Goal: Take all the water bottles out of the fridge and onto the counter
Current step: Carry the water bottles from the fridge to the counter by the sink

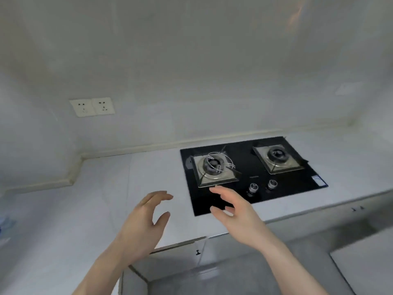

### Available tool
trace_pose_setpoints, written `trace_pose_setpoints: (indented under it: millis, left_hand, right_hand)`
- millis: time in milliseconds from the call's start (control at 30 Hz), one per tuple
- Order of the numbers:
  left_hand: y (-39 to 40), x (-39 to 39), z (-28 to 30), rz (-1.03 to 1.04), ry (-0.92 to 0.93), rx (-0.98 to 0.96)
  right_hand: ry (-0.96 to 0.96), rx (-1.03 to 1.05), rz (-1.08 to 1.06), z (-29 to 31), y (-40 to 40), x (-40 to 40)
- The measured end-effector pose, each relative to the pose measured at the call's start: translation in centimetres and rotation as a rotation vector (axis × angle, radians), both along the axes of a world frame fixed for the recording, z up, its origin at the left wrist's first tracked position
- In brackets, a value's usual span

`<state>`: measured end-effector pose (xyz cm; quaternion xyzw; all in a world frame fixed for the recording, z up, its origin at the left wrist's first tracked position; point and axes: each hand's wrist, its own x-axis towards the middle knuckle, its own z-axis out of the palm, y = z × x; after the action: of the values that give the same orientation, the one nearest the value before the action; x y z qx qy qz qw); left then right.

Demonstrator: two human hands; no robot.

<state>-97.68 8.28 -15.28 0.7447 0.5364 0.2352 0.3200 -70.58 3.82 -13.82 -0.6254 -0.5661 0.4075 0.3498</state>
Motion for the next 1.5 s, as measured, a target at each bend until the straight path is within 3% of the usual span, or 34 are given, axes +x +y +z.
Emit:
trace_pose_setpoints:
  millis: [333, 667, 1133, 1500]
  left_hand:
    - [-1.8, 24.6, 4.2, -0.427, -0.003, 0.147]
    - [-7.9, 49.5, 7.3, -0.746, -0.004, 0.264]
    - [-13.9, 76.2, 10.3, -1.258, -0.104, 0.347]
    - [-10.1, 91.9, 13.5, -1.486, -0.129, 0.409]
  right_hand:
    - [-0.049, 0.121, -0.407, 3.2, -12.9, 21.5]
    - [-0.154, 0.186, -0.679, 4.9, -24.2, 41.2]
    - [-0.301, 0.233, -1.152, 8.2, -36.9, 55.0]
    - [-0.417, 0.247, -1.390, 11.0, -34.2, 64.5]
